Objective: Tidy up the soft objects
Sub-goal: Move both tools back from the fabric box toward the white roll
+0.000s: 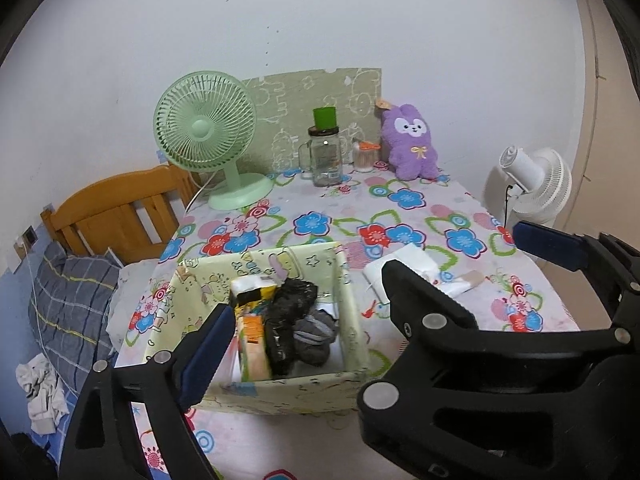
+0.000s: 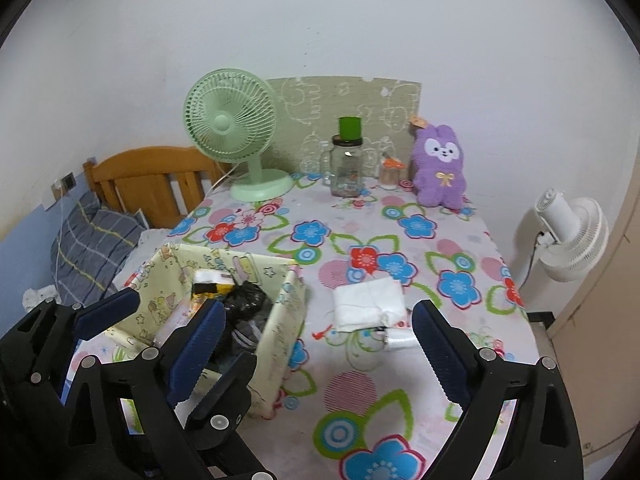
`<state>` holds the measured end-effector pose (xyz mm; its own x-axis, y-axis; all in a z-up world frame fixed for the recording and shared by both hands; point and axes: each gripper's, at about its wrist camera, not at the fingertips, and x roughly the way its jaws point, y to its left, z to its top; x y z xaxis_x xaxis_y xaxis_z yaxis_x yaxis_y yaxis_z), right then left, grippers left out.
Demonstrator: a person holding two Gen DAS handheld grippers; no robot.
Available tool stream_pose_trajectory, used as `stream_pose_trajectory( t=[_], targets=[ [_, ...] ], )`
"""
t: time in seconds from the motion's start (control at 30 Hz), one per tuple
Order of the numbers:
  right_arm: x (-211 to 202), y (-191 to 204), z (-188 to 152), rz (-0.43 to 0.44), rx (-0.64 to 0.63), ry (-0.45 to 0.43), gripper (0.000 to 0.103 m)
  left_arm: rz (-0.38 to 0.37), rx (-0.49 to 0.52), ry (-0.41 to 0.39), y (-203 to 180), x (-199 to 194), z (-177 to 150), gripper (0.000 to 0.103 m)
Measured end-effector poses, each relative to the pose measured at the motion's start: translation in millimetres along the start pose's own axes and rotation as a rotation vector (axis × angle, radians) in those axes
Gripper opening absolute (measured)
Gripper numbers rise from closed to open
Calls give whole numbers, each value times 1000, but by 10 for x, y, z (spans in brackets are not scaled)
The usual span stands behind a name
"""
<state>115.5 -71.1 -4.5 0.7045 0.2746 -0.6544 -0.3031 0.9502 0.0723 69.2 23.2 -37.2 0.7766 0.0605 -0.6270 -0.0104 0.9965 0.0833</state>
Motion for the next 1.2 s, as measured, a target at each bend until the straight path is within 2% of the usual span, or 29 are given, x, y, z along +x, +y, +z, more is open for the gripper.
stream_pose_trajectory(
  t=[0.53, 0.73, 1.2],
  targets=[
    [-318, -414, -129, -46, 27, -37, 100, -51, 15, -24, -451, -143, -15, 97],
    [-358, -577, -216, -92, 37, -45, 103, -72, 26, -2, -593, -60, -29, 97],
    [-293, -978, -414, -109, 76, -41, 103, -90, 64, 28, -942, 158, -77, 97]
  ],
)
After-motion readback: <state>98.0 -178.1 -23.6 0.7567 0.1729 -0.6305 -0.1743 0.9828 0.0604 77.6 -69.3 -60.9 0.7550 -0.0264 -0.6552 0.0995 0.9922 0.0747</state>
